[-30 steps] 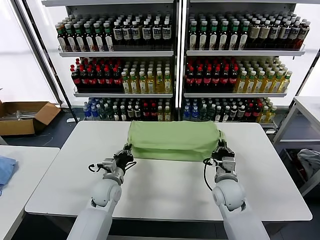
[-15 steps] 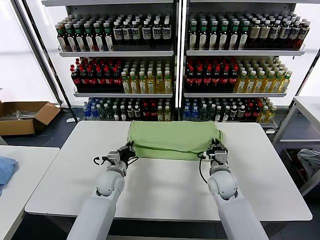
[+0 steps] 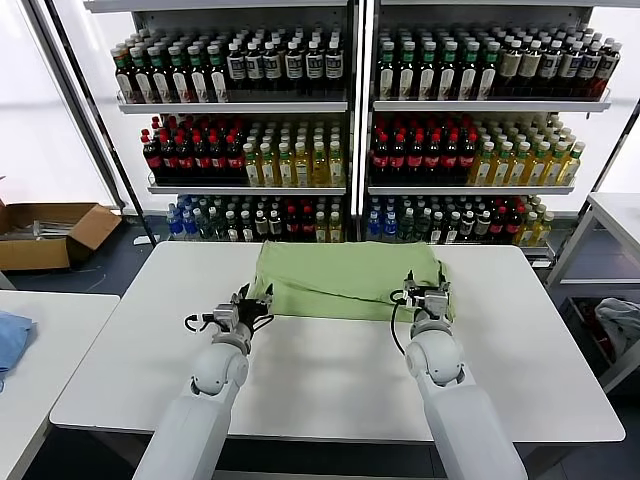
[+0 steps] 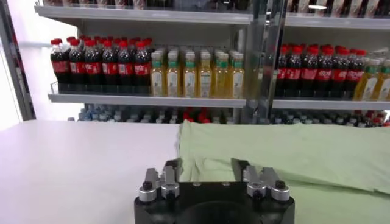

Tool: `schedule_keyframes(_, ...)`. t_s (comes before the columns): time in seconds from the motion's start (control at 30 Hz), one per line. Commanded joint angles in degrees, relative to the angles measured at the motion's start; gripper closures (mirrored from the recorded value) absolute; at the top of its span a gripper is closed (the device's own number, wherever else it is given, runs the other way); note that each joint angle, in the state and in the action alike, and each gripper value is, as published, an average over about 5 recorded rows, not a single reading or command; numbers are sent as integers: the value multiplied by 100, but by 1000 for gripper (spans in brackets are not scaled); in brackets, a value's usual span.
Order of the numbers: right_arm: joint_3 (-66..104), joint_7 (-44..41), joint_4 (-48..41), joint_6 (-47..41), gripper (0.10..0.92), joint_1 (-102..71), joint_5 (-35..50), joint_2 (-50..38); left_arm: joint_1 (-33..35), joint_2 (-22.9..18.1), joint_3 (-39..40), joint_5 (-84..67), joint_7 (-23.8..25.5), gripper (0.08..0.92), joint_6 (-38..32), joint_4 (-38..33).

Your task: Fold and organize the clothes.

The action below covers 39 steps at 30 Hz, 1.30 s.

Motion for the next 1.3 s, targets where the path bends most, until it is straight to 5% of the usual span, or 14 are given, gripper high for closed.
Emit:
schedule_keyframes(0.03,154,122,905,-179,208,-782,77,-231,549,81,20,195,-15,263,229,-813)
schedule_keyframes(0.2,274,219,980,-240,203,-947,112,-343,633,144,-47,223,-8,183,253,-858)
schedule_keyframes(1.3,249,170,-104,-422,204,-450,444,-258,105,105,-17,218,-29,177,329,67)
